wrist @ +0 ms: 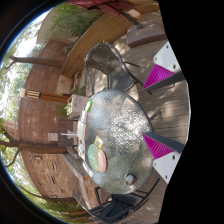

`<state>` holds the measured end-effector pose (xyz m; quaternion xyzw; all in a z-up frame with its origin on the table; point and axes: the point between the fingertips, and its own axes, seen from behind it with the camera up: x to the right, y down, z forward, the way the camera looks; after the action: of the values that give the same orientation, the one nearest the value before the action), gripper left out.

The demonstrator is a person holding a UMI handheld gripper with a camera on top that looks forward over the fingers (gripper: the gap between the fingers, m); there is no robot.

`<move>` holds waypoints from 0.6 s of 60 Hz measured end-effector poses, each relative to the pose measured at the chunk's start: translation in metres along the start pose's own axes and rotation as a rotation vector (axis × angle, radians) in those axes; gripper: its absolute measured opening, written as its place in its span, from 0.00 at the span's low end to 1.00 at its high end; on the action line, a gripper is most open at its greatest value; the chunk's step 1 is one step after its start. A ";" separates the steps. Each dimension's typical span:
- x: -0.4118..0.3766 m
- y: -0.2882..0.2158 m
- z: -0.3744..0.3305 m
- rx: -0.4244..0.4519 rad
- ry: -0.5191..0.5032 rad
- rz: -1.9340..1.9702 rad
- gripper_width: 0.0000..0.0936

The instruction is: Arrange mouse

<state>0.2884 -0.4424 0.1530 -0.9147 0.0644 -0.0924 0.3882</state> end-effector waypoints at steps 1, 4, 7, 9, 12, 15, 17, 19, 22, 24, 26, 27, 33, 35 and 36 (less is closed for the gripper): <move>-0.001 0.002 0.000 -0.007 -0.002 -0.003 0.91; -0.005 0.007 -0.001 -0.023 -0.008 -0.014 0.91; -0.012 0.010 0.000 -0.037 -0.019 -0.022 0.91; -0.020 0.014 0.001 -0.045 -0.031 -0.025 0.91; -0.035 0.021 0.003 -0.062 -0.053 -0.034 0.91; -0.056 0.028 0.007 -0.075 -0.078 -0.045 0.91; -0.071 0.030 0.010 -0.079 -0.099 -0.053 0.91; -0.088 0.032 0.013 -0.081 -0.119 -0.063 0.91; -0.113 0.034 0.020 -0.083 -0.148 -0.077 0.91; -0.132 0.036 0.028 -0.082 -0.166 -0.082 0.92; -0.151 0.034 0.037 -0.081 -0.179 -0.088 0.91; -0.160 0.033 0.042 -0.079 -0.186 -0.090 0.92; -0.205 0.016 0.067 -0.048 -0.215 -0.109 0.91; -0.216 0.011 0.076 -0.041 -0.217 -0.117 0.92; -0.221 0.008 0.080 -0.039 -0.219 -0.122 0.92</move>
<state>0.0899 -0.3503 0.0665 -0.9289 -0.0324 -0.0139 0.3685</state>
